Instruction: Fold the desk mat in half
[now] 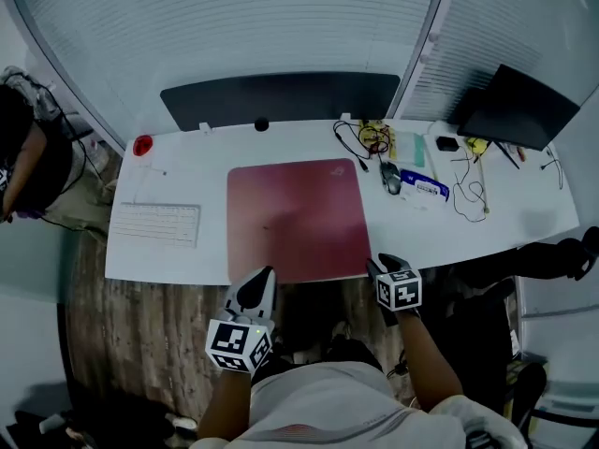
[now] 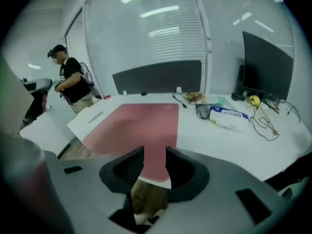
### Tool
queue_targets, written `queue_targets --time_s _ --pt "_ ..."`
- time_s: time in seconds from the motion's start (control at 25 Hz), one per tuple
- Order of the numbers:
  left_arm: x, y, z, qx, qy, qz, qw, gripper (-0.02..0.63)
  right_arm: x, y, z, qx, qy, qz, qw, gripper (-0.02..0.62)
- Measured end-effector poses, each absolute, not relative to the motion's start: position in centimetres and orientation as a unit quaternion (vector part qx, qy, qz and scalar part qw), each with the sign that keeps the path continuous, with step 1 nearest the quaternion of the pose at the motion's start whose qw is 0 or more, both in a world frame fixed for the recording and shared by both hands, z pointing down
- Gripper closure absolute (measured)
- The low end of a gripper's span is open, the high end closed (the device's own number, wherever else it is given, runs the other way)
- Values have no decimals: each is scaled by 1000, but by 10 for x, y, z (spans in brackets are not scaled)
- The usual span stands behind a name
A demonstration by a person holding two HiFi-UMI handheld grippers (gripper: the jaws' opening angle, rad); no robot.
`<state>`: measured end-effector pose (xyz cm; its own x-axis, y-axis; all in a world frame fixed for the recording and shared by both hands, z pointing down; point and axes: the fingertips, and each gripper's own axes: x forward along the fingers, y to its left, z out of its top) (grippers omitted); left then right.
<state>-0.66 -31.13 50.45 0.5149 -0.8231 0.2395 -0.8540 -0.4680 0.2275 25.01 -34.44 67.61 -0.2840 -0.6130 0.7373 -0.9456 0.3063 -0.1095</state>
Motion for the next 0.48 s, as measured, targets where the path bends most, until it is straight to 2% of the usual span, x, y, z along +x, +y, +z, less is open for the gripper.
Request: queue_targets --time_s 0.24,0.48 --pt "-8 -304 517 843 -505 62 176 594 264 -338 751 511 -715 324 351 405" --pt "-11 -301 526 835 -514 63 189 595 268 -338 774 510 -700 351 356 405"
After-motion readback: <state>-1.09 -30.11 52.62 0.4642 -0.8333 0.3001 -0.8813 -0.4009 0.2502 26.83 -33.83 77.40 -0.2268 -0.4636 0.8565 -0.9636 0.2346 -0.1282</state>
